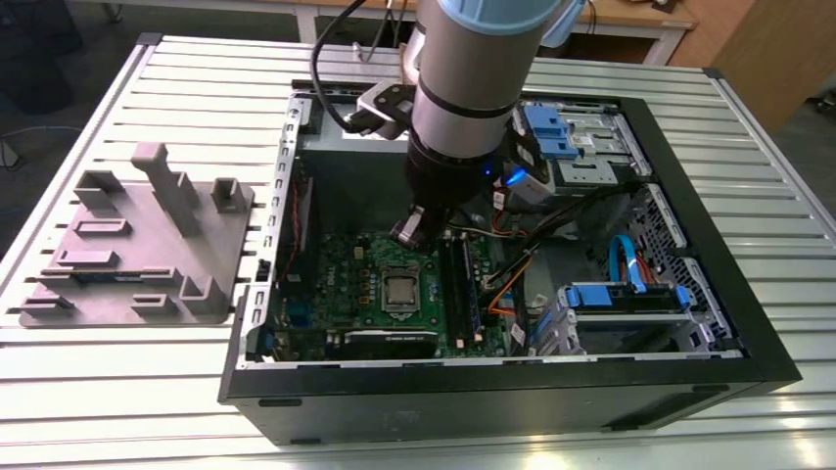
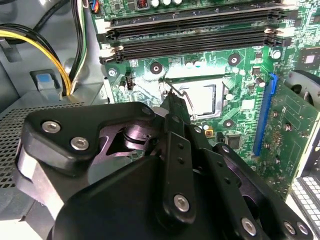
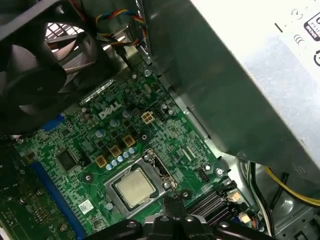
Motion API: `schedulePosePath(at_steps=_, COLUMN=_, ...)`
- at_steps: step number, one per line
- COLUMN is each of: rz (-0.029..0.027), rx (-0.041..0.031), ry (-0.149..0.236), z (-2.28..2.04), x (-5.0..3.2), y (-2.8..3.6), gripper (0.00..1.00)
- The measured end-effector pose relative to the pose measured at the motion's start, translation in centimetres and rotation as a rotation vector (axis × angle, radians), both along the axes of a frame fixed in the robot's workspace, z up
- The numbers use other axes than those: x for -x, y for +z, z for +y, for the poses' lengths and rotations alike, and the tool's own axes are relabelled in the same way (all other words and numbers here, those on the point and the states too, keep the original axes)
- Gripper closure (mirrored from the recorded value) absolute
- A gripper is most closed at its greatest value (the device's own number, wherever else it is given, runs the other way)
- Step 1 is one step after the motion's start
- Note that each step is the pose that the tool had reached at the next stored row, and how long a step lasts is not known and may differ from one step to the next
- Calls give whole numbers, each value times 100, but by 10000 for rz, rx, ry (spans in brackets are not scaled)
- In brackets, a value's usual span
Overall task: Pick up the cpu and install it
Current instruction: 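Install the first cpu locking lever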
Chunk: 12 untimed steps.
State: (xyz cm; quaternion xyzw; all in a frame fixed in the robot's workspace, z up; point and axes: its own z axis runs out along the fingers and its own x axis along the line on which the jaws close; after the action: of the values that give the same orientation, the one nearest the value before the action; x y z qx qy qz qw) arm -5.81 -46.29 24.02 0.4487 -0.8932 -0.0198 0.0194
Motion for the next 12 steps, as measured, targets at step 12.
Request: schedulePosePath(at_steps=12, rz=1, rx=2, ry=-1017, z=-6, x=0, y=-61, gripper=90)
